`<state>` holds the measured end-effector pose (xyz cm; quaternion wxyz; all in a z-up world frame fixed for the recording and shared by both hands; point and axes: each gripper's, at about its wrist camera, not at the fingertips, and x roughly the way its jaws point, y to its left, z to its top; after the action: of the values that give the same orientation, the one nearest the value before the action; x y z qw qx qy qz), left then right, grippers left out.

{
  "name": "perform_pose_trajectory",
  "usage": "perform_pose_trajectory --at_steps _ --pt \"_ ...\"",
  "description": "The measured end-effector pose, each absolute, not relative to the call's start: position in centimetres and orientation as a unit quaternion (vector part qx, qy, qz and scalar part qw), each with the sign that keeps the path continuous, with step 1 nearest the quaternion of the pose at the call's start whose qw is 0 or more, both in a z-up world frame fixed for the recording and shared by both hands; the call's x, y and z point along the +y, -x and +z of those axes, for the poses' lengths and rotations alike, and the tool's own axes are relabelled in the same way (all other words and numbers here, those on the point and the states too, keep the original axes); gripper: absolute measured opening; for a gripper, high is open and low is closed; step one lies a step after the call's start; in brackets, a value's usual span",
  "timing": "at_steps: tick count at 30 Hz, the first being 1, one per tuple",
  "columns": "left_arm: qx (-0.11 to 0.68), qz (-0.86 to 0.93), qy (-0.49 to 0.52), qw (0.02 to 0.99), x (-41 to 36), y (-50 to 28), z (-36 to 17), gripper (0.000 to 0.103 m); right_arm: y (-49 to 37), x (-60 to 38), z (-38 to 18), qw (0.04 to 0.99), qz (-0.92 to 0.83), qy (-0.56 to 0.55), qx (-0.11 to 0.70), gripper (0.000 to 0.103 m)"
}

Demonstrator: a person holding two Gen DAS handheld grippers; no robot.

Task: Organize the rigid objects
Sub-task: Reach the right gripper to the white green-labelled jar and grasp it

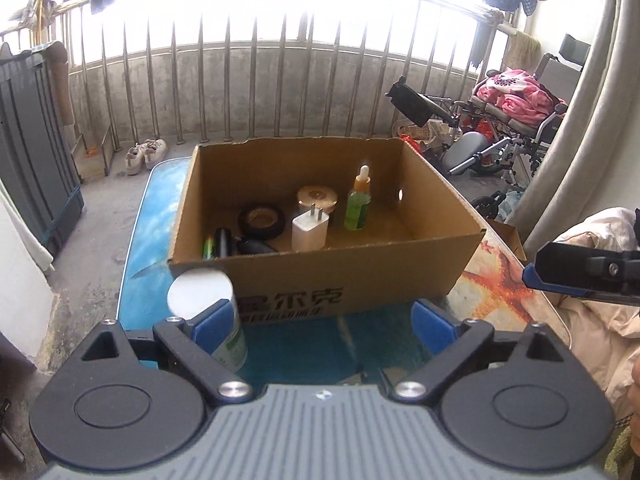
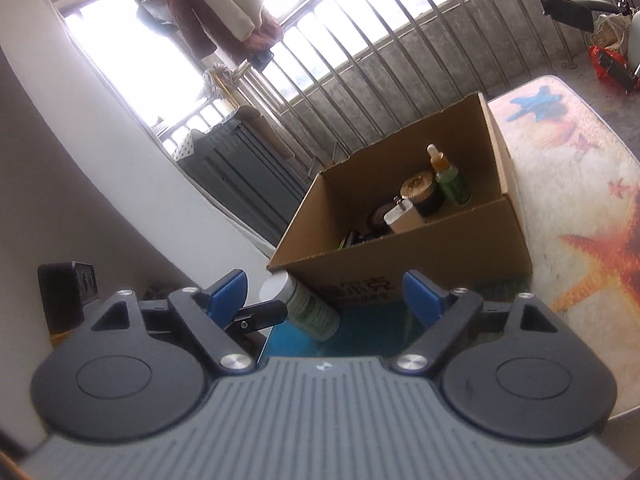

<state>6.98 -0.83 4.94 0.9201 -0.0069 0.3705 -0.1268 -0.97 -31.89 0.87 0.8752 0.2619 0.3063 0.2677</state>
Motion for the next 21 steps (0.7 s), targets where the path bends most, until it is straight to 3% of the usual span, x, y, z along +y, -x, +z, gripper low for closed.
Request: perform_pose_trajectory --at_steps 21 --pt "0.348 -0.064 0.045 0.934 6.2 -7.1 0.1 0.096 -4.9 -20.3 -1.3 0.840 0.310 -0.242 0.374 0.083"
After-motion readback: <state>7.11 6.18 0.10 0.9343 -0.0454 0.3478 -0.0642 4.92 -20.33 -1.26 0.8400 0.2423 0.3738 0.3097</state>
